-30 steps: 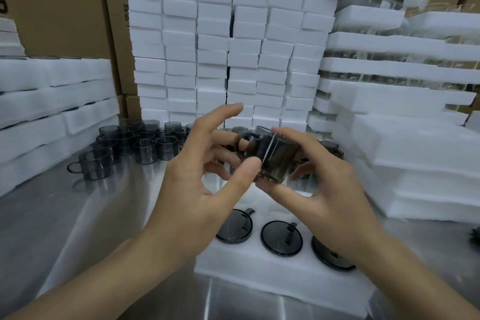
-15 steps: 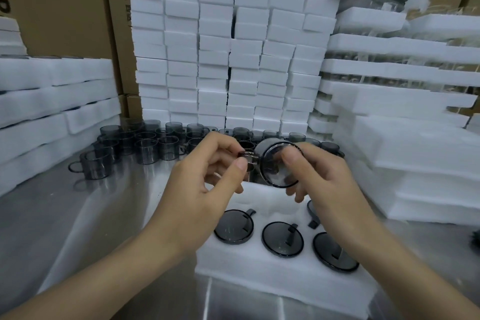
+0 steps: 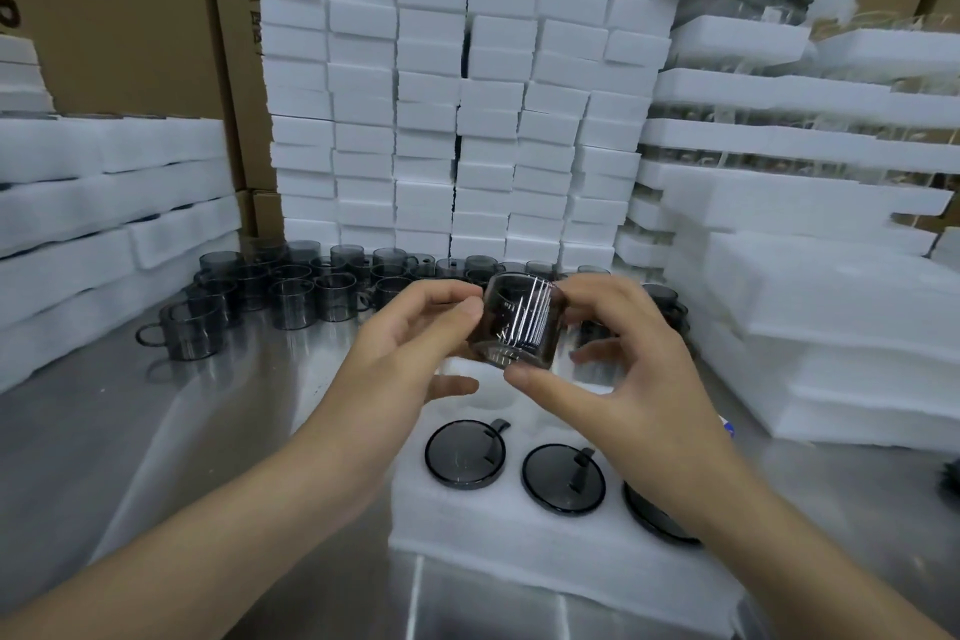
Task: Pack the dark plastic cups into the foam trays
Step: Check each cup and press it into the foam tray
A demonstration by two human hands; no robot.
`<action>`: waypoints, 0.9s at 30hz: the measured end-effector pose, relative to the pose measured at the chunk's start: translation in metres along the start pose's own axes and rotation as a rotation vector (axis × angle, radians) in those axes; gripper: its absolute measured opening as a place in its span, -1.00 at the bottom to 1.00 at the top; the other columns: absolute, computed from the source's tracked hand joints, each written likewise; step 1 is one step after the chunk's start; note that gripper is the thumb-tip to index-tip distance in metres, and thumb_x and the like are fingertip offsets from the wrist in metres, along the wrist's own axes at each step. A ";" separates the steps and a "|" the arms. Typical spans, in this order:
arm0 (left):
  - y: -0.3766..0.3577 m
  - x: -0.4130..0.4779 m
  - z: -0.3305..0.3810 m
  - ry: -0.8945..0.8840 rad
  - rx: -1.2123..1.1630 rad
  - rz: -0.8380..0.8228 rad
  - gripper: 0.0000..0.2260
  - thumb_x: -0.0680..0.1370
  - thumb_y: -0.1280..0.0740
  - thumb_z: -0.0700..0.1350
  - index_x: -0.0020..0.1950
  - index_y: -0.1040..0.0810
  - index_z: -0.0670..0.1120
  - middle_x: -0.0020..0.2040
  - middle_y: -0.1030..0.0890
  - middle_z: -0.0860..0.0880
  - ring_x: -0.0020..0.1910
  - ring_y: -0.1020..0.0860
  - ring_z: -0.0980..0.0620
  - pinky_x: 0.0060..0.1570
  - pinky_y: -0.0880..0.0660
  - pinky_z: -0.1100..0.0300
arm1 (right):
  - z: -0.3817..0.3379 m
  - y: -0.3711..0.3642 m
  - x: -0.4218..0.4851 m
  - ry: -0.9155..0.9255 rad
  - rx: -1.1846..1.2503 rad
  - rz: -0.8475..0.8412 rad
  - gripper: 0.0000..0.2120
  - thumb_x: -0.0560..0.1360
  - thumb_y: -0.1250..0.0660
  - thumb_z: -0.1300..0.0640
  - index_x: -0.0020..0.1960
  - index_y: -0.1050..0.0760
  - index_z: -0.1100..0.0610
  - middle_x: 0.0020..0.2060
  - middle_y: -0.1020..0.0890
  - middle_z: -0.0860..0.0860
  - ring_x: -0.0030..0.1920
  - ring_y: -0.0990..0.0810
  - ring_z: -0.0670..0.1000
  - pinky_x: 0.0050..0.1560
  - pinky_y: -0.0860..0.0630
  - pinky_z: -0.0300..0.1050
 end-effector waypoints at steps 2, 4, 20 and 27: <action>0.007 -0.001 -0.001 -0.032 0.124 0.097 -0.88 0.67 -0.43 -0.02 0.11 -0.71 0.20 0.13 -0.73 0.11 0.17 -0.70 0.09 -0.02 -0.63 0.14 | -0.004 0.003 -0.001 0.039 -0.057 0.035 -0.51 0.40 -0.67 -0.05 0.27 -0.60 -0.11 0.26 -0.53 -0.23 0.37 -0.53 -0.06 0.23 -0.49 -0.28; 0.003 -0.003 -0.002 -0.028 0.165 0.070 -0.84 0.70 -0.36 -0.01 0.09 -0.73 0.21 0.12 -0.73 0.15 0.15 -0.69 0.15 0.07 -0.63 0.04 | -0.009 0.004 -0.002 0.065 -0.095 0.049 -0.52 0.38 -0.68 -0.04 0.25 -0.61 -0.10 0.29 -0.51 -0.23 0.42 -0.49 -0.05 0.36 -0.44 -0.23; -0.028 -0.009 -0.001 0.151 -0.244 -0.288 -0.55 0.63 -0.21 0.15 0.21 -0.75 -0.09 0.18 -0.74 -0.21 0.04 -0.70 0.00 -0.08 -0.61 0.11 | -0.021 0.007 0.002 0.095 -0.025 -0.047 -0.52 0.36 -0.71 0.00 0.20 -0.61 -0.04 0.13 -0.68 -0.11 0.23 -0.63 0.03 0.18 -0.51 -0.21; -0.002 0.003 -0.001 -0.061 0.216 -0.078 -0.71 0.72 -0.21 0.14 0.15 -0.73 0.16 0.15 -0.75 0.07 0.09 -0.73 0.06 0.12 -0.53 0.02 | -0.001 0.003 0.005 0.018 -0.111 -0.131 -0.60 0.36 -0.68 -0.11 0.09 -0.59 -0.12 0.29 -0.52 -0.27 0.41 -0.48 -0.17 0.30 -0.40 -0.38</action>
Point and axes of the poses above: each hand's wrist, its own x-axis towards the middle knuckle, its own y-axis out of the back of the hand, z = x × y, the point moved 8 cm from there along x, towards the middle knuckle
